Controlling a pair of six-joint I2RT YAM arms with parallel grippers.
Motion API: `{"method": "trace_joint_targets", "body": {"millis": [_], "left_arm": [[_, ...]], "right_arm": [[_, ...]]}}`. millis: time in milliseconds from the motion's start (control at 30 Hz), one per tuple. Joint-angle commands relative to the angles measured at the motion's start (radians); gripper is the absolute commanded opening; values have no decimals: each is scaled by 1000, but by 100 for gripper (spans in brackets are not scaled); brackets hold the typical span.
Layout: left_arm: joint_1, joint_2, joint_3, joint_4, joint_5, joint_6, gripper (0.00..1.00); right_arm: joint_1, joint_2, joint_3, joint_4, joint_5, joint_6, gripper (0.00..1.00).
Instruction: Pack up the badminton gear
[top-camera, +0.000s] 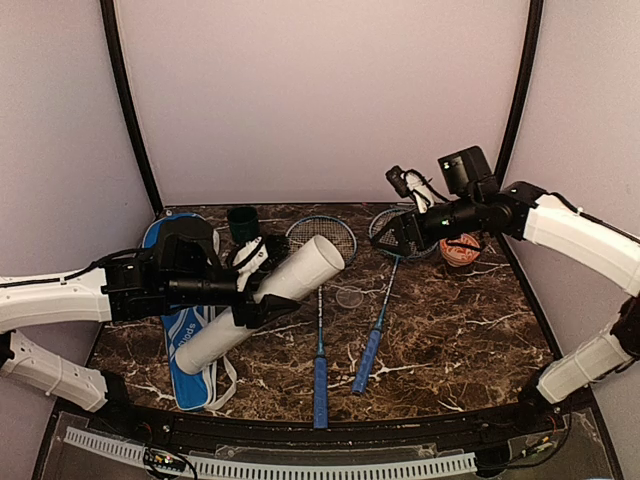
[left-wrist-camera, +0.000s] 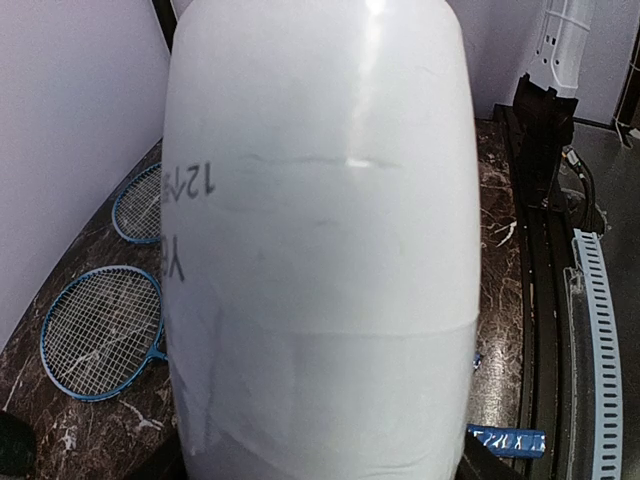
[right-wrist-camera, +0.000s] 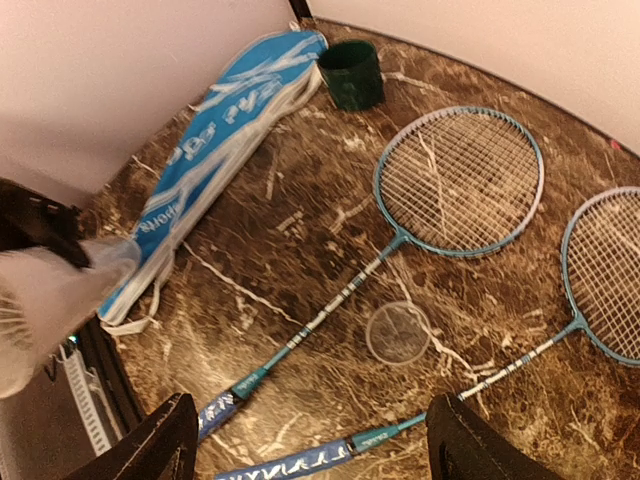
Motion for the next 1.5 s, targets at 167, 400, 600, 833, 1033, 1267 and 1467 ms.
{"method": "trace_joint_targets", "body": {"millis": [167,400,600,833,1033,1267,1467], "left_arm": [[0,-64,-26,-35,-58,-43,40],[0,-80,-46,-39,-63,-57,40],[0,-89,-45,-48,-65,-51,40],[0,-82,-51,-38,-60,-44,40],[-1,-74,-54,-24,-60,-36,40],[0,-66,-49,-27,-56,-29,40],[0,-69,-55,-21,-58,-31,40]], "right_arm": [[78,272,39,63,188,-115,66],[126,474,110,75,217,-140,57],[147,602,180,51,242,-159,51],[156,696,244,15,271,-164,45],[174,741,250,-13,269,-173,39],[178,770,259,-34,282,-175,30],[180,771,253,-49,295,-178,16]]}}
